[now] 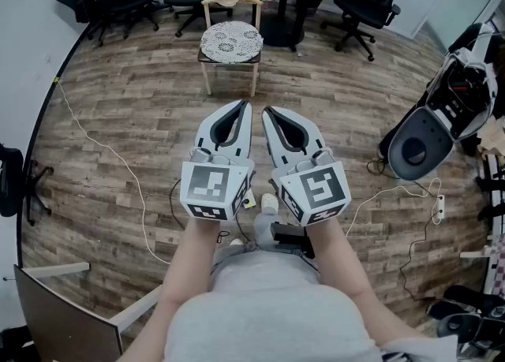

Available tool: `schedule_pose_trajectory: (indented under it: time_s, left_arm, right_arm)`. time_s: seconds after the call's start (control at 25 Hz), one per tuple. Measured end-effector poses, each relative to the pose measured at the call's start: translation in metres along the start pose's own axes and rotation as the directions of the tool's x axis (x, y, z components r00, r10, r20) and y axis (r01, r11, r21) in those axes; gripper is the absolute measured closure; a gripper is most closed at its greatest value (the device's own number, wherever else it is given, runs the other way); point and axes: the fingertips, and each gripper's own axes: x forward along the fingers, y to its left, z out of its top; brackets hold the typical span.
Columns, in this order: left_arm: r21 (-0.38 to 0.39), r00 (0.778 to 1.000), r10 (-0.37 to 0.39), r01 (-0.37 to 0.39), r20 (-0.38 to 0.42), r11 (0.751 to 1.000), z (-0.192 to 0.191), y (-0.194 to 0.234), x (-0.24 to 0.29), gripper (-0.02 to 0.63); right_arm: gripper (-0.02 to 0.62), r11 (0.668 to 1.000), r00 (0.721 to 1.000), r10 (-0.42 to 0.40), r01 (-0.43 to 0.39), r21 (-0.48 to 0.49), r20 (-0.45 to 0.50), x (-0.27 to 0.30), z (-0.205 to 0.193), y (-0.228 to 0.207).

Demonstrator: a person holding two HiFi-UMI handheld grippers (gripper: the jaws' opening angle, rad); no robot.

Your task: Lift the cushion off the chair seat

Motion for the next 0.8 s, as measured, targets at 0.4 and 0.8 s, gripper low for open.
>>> schedule_pose_trajectory:
  time_s: [0.4,0.8]
  left_arm:
    - [0.005,0.999,0.034,-0.034,-0.005,0.999,-0.004,0.021,0.069,0.604]
    - [0.012,0.994,0.109,-0.109,0.01,0.994,-0.009,0.047,0.148,0.604]
  right_arm:
    - [0.571,1.0,1.0,0.024,-0.024,0.014,0.007,0.049,-0.009,-0.057]
    - [0.571,0.993,0.991,0.114,-0.114,-0.014,0.064,0.104,-0.01,-0.114]
